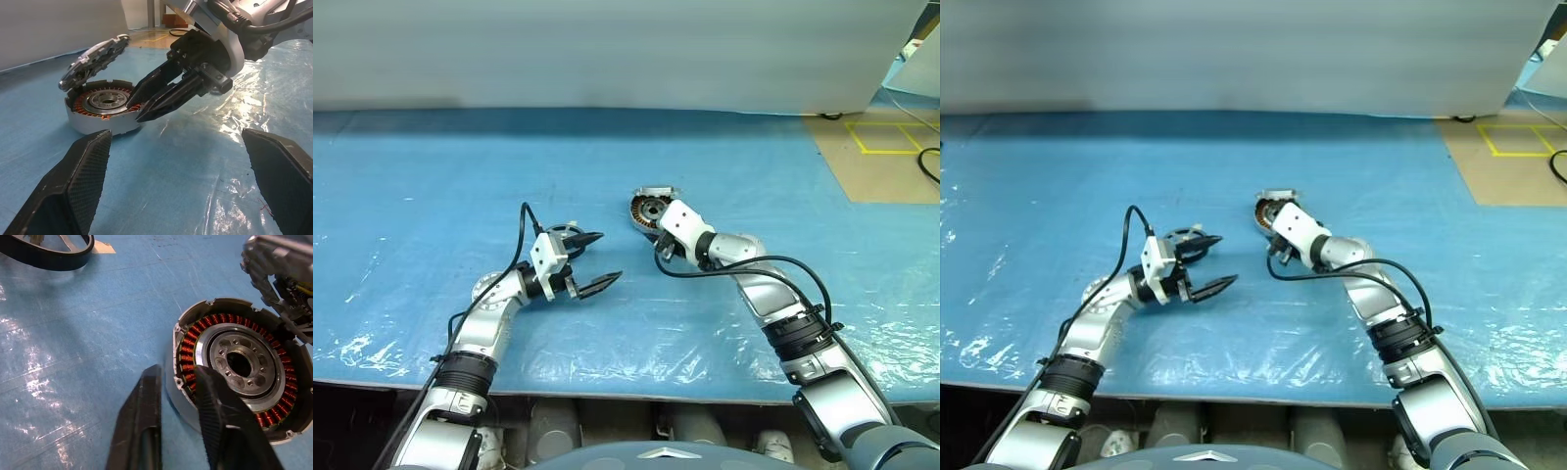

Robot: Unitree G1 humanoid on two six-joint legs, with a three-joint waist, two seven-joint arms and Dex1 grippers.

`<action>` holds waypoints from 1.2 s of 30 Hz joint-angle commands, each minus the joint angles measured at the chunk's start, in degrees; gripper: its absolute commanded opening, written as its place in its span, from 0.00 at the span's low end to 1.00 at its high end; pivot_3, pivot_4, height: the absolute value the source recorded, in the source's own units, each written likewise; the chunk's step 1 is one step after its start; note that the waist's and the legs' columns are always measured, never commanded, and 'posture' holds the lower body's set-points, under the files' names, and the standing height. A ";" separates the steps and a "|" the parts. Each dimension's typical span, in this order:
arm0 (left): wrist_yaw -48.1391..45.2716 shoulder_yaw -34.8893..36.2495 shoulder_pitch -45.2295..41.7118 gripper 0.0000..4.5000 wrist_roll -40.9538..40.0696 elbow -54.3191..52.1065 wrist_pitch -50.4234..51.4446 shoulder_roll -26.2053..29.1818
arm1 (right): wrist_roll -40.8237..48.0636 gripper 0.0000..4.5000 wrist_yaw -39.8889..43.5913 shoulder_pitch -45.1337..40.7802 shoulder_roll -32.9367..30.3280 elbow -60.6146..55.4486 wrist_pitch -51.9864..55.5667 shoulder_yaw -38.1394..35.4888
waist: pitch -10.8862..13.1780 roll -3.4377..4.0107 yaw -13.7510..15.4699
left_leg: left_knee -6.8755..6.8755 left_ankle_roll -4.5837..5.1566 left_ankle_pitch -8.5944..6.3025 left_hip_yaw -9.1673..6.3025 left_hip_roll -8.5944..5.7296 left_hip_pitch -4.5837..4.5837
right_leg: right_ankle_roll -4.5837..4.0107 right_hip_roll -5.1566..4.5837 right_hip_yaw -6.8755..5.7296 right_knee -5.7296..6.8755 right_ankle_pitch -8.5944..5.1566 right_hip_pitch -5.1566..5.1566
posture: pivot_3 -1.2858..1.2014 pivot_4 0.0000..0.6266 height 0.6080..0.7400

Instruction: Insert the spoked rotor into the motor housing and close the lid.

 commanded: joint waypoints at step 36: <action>1.00 -0.58 -0.32 1.00 1.07 -1.33 0.01 -0.41 | -5.31 0.01 7.65 -1.81 -4.49 -1.52 -1.55 4.00 | 0.00 0.00 0.00 | 0.08 0.01 0.00 0.00 0.01 0.00 | 0.00 0.00 0.00 0.00 0.00 0.03 | 0.52 0.24 1.00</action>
